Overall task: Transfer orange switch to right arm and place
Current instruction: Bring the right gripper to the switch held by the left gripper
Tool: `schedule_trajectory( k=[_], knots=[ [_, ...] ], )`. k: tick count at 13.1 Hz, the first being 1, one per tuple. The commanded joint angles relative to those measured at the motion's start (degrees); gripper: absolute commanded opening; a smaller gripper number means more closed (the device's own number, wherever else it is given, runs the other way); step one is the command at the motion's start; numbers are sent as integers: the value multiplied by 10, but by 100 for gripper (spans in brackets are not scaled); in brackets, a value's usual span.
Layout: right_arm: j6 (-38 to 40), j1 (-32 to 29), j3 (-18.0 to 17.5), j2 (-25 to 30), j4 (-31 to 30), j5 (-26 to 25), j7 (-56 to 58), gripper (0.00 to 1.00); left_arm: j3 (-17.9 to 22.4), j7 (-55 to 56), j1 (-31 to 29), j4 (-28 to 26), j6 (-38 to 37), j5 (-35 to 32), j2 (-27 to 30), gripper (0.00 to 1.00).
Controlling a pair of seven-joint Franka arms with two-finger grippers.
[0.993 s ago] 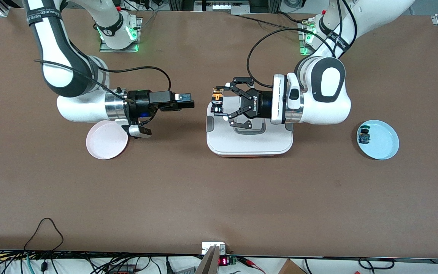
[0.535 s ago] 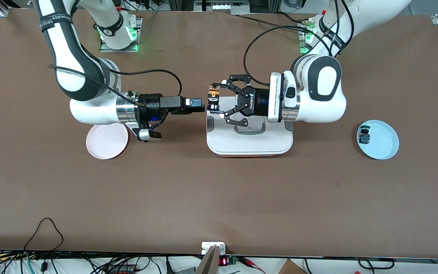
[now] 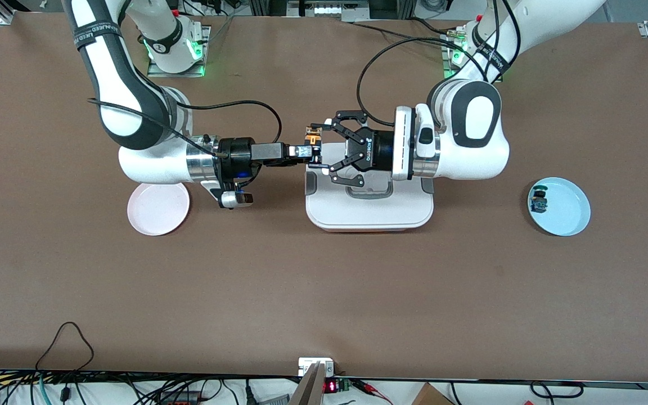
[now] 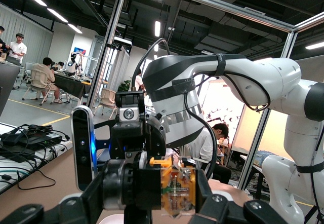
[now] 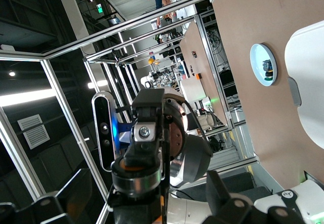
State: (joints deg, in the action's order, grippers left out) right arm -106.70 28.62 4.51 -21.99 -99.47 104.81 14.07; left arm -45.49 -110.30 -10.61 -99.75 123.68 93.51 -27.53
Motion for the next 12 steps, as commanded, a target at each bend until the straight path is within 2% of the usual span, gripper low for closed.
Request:
schedule_trajectory(
  k=[1, 9, 12],
  knots=[
    [-3, 3, 2, 12, -11, 7, -13, 100, -5, -19, -2, 11, 7, 21, -5, 15],
    [-1, 5, 2, 23, -19, 7, -14, 95, -5, -17, 0, 12, 7, 22, -5, 15],
    [0, 8, 2, 24, -19, 7, -11, 81, -5, -15, 0, 12, 7, 22, -5, 15]
  ],
)
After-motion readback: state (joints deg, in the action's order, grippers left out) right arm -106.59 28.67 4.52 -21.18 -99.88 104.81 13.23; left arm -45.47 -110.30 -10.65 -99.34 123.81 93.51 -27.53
